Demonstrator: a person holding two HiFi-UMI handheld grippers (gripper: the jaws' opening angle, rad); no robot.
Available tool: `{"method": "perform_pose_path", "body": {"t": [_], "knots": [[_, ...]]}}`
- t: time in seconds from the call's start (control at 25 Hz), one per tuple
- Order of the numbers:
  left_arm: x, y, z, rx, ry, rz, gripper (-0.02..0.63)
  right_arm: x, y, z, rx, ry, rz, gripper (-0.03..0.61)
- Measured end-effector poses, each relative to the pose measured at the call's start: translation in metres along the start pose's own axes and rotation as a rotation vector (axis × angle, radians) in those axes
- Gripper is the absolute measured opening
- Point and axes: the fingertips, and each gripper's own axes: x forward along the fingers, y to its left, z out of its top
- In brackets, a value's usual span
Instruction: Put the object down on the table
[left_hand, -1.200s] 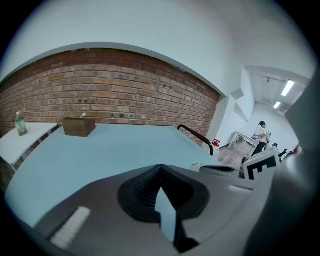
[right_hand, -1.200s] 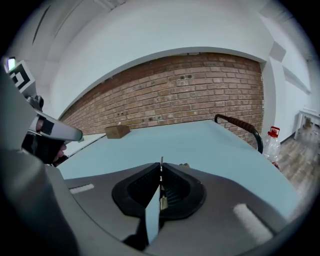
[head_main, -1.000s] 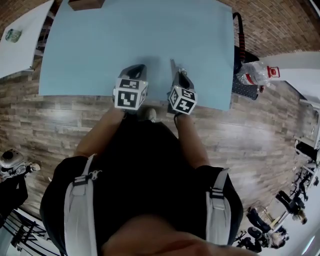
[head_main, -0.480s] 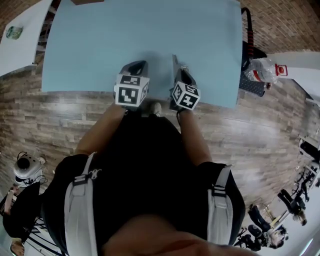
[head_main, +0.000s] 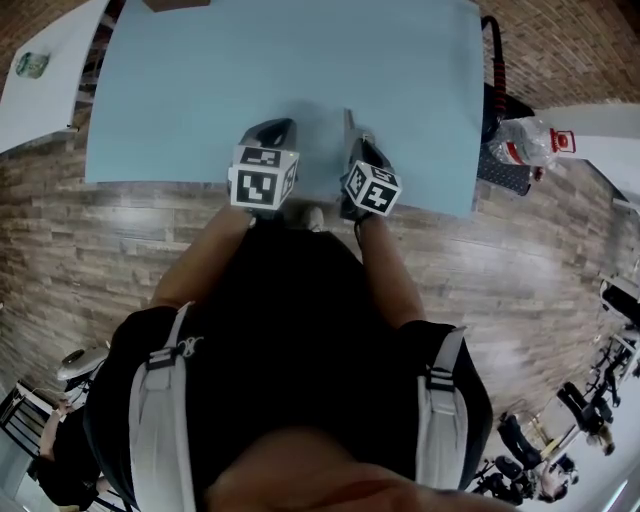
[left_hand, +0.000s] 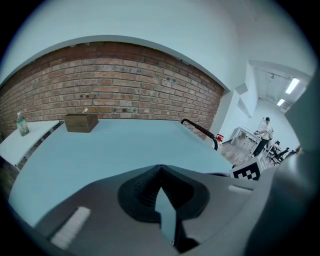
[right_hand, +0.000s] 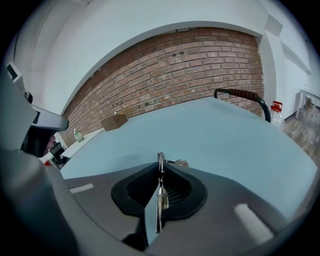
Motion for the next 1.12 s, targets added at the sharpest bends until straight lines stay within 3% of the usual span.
{"method": "perform_pose_path", "body": {"t": [0.56,0.8,0.88,0.96,1.12], "knots": [[-0.004,-0.012,0.019,0.039,-0.015,0.000,0.000,0.007,-0.032,-0.002,-0.087,0.046,-0.130,0.091],[-0.008,-0.014,0.030,0.046,-0.039,-0.005,0.000,-0.006,-0.029,0.027,-0.159,-0.039,-0.172,0.152],[-0.008,-0.016,0.031,0.047,-0.051,-0.010,0.000,-0.017,-0.027,0.040,-0.161,-0.073,-0.172,0.138],[-0.007,-0.018,0.034,0.057,-0.066,-0.014,0.000,-0.031,-0.021,0.057,-0.178,-0.123,-0.166,0.017],[-0.010,-0.021,0.046,0.072,-0.097,-0.023,0.000,-0.058,0.000,0.092,-0.185,-0.241,-0.101,0.014]]}}
